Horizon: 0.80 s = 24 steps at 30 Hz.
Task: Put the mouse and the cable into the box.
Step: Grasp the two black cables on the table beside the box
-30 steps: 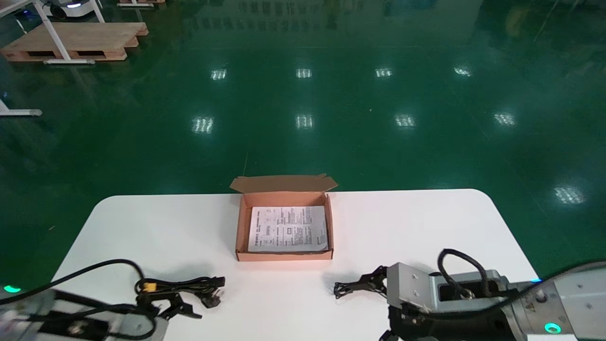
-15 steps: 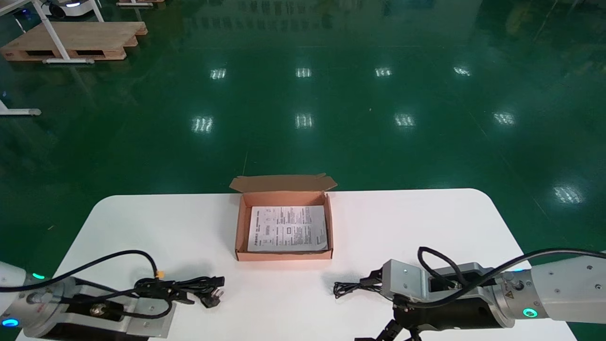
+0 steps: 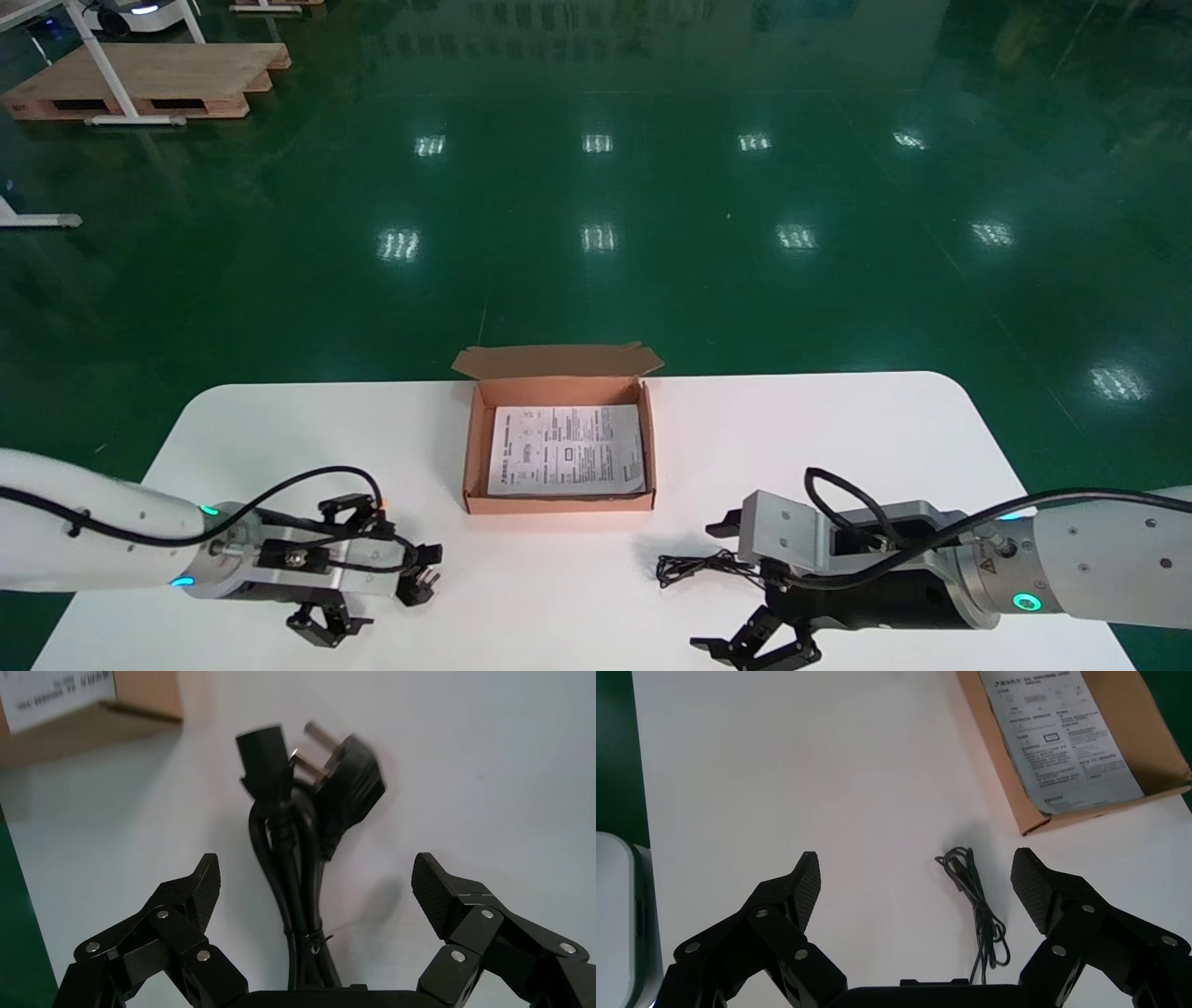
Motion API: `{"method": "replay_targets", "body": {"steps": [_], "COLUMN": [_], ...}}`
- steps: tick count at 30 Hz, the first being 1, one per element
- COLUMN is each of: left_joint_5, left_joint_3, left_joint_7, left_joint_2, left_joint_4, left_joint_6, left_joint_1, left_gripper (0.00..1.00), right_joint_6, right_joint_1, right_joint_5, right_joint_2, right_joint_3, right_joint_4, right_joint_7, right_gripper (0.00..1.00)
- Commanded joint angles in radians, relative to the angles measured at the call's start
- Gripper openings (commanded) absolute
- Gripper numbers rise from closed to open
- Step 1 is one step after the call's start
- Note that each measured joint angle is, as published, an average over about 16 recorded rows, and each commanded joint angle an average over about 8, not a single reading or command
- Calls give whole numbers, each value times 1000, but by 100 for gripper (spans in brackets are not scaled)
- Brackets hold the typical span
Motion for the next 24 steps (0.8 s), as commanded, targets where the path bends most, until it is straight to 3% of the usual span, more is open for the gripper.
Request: {"method": "replay_targets", "body": {"steps": [1,13,24], "left_joint_5": [28,25,36], "left_joint_3": [5,8,18], "left_joint_7": [-3,80,103], "left_joint_2": [23,79,104], "left_joint_4": [52,255,327], "left_joint_6": [-30,-48,-45], "left_joint_1": [-13,-78,-98], "left_gripper": [100,100,100], "right_joint_6": [5,35,130], "right_joint_1": [-9,-33,20], "right_joint_5": [-5,-48,-189], "right_joint_2": [11,23,-89], "right_joint_3": [0,-12,-64], "right_joint_4": [27,63,-158], "right_joint_7": [14,57,-9], "right_gripper": [100,100,100]}}
